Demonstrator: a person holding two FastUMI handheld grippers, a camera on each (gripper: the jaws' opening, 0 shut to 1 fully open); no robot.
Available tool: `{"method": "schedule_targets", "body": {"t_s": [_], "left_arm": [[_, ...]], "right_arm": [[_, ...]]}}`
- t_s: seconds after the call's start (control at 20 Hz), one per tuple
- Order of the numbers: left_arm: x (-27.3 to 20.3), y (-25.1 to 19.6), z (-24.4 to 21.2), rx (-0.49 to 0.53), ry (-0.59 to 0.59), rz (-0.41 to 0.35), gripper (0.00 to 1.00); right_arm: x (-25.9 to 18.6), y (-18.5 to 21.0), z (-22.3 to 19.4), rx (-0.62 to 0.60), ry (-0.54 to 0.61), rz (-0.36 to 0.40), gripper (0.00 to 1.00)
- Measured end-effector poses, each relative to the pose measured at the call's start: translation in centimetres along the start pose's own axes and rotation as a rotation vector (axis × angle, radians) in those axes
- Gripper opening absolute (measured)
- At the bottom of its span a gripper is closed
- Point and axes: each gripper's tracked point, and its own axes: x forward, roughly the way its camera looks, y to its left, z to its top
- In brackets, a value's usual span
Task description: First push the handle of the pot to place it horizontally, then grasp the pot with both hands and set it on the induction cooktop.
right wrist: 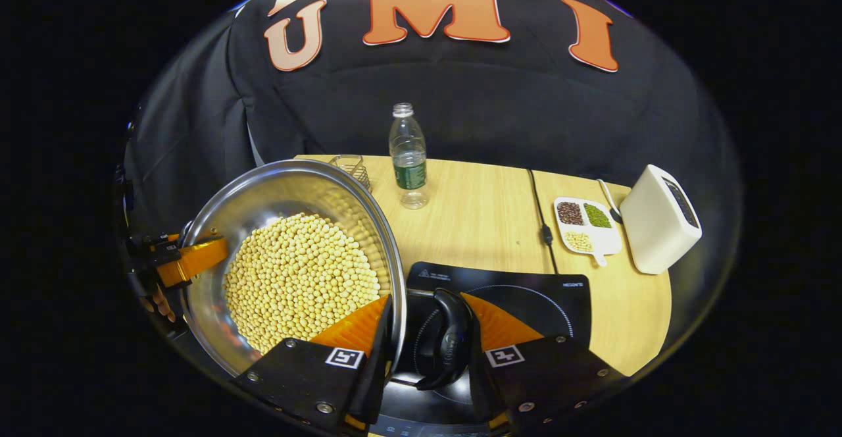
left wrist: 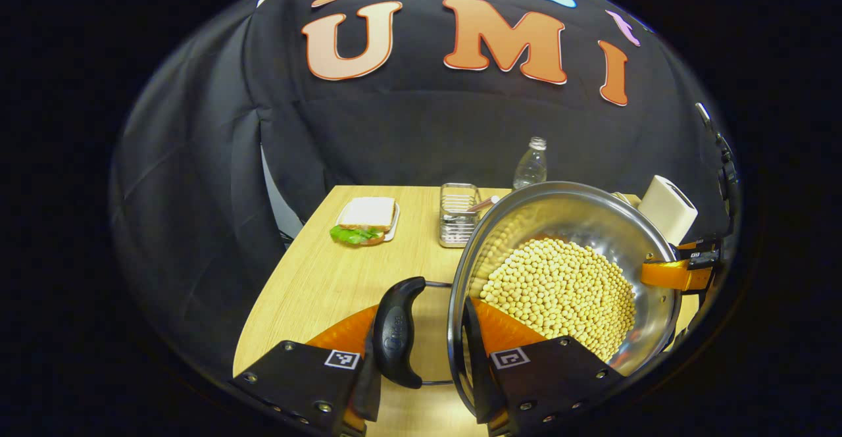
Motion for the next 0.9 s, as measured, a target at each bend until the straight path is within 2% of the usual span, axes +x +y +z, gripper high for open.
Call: {"method": "schedule_targets", "body": {"t_s": [0.6, 0.65, 0.7, 0.8, 0.85, 0.9], "left_arm": [[1.6, -0.6, 0.1, 0.042, -0.009, -0.087, 0.57], [1.9, -0.7, 0.4, 0.048, -0.008, -0.094, 0.61], [2.0, -0.7, 0.2, 0.052, -0.007, -0.103, 0.57], [2.4, -0.9, 0.3, 0.062, 0.002, -0.12, 0.57], [2.7, -0.8, 0.5, 0.067, 0.006, -0.125, 0.53], [2.7, -0.9, 0.4, 0.068, 0.009, -0.131, 0.57]], "right_arm": [[-2.8, -9.8, -0.8, 0.053, -0.019, -0.078, 0.53], [-2.8, -10.6, -0.9, 0.059, -0.02, -0.085, 0.53], [-2.9, -11.4, -1.2, 0.066, -0.019, -0.091, 0.53], [-3.0, -13.0, -1.7, 0.083, -0.011, -0.106, 0.53], [-3.0, -13.8, -1.8, 0.087, -0.007, -0.115, 0.53], [-3.1, -14.6, -2.1, 0.09, -0.003, -0.124, 0.53]]}}
